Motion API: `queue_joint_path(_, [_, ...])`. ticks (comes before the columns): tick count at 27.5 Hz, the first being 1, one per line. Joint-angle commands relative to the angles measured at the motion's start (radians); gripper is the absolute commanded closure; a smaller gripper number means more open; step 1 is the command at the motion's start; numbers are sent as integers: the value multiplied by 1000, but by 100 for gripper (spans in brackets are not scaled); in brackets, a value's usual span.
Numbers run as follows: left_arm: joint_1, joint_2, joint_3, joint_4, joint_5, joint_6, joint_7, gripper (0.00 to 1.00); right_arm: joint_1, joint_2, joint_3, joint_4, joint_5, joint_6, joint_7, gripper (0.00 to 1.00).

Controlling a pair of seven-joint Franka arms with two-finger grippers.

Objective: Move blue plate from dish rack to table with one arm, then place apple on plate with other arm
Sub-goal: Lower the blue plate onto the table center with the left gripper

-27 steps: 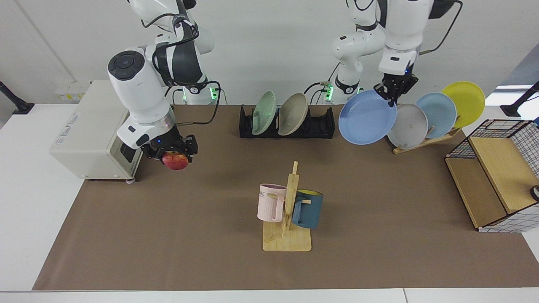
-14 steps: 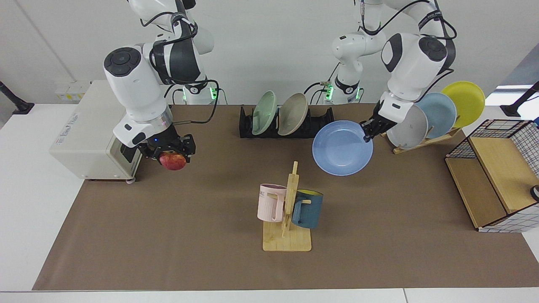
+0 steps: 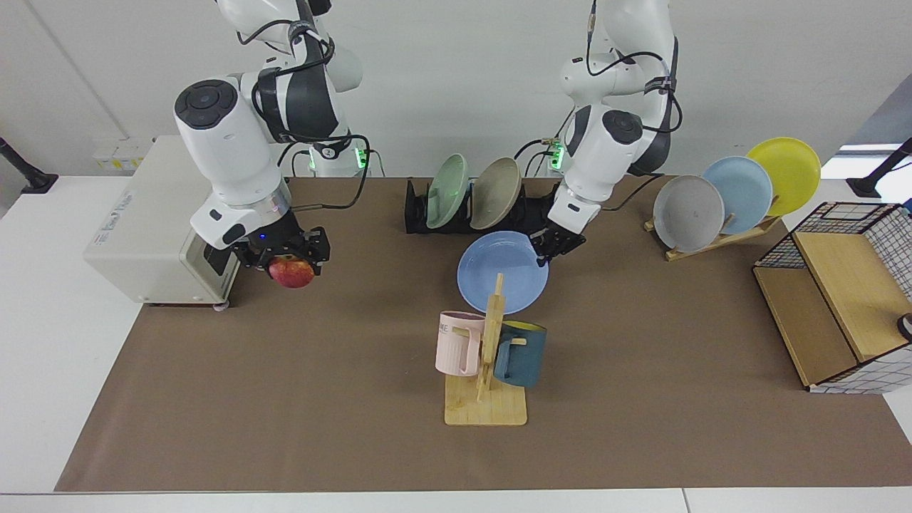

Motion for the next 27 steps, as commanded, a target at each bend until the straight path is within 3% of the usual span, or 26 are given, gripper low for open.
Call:
queue_joint_path(1, [-5,-25,-18,-84,-21,84,-5,100,-16,-71,5,-118,4,88,-17,100])
queue_joint_path(10, [-16,7,-61,-124,-51,148,-7,100,-14,-106,5,-206,5,125,-1,100])
queue_joint_path(20, [-27,35,-64,-146,-63,209,7,100,-8,-198,7,-474,7,360,6,100])
queue_joint_path(25, [-39,41,-66,-147,-63,212,-4,100,13,-198,8,-493,9,372,58,100])
queue_joint_path(26, [-45,41,-66,-146,-63,212,-4,97,23,-197,8,-493,9,374,74,100])
queue_joint_path(27, [-47,43,-66,-146,-63,212,-5,86,29,-197,8,-493,9,375,89,100])
